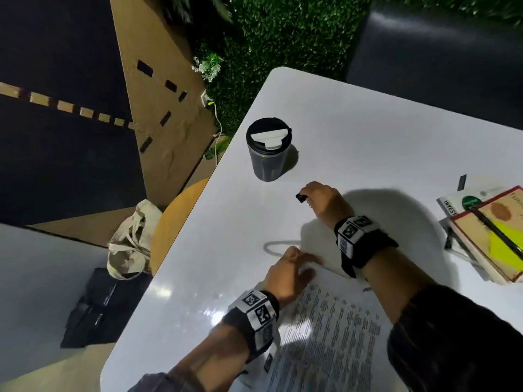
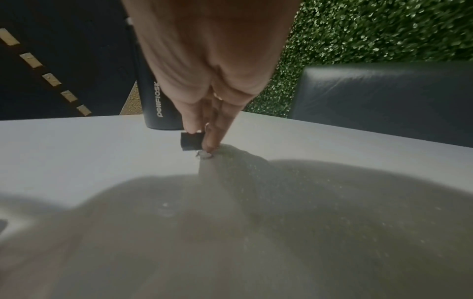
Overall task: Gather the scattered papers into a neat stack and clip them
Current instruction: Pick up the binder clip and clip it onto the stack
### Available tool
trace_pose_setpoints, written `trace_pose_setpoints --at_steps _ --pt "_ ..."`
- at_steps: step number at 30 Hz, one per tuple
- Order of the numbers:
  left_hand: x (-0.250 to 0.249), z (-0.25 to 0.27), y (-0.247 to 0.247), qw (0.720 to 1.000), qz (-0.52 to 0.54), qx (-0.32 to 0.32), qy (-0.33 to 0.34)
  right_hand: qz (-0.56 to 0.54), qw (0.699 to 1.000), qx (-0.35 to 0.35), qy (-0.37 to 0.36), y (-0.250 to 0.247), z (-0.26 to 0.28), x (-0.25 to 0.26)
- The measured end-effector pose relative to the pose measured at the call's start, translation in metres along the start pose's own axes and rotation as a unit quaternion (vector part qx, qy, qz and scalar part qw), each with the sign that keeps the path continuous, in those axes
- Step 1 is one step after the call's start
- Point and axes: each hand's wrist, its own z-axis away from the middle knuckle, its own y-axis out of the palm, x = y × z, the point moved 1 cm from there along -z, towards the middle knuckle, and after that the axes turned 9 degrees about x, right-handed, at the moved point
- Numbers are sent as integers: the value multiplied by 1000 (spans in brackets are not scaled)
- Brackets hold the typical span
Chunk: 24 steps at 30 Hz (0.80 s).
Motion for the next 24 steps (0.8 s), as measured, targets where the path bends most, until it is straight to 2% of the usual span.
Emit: trace_pose_setpoints --at_steps 3,5,9,12,17,20,24 --pt "0 0 0 1000 5 -4 4 -8 1000 -10 -4 -9 10 2" --pt "-2 0 -1 1000 -5 -1 1 -65 997 -33 9 -22 24 -1" --pt "-5 -3 -2 999 -37 -3 13 -140 989 3 37 -34 81 -9" --pt "-7 -6 -3 999 -33 4 14 -93 994 -6 52 -14 135 -15" --pt "-13 -8 3 999 -3 -10 -38 -64 995 -68 36 45 201 -17" --pt "-16 -9 4 998 8 -6 -57 -44 996 -77 28 70 213 -21" --pt "-23 -12 4 996 -50 6 -78 -16 995 -98 -5 72 211 -33"
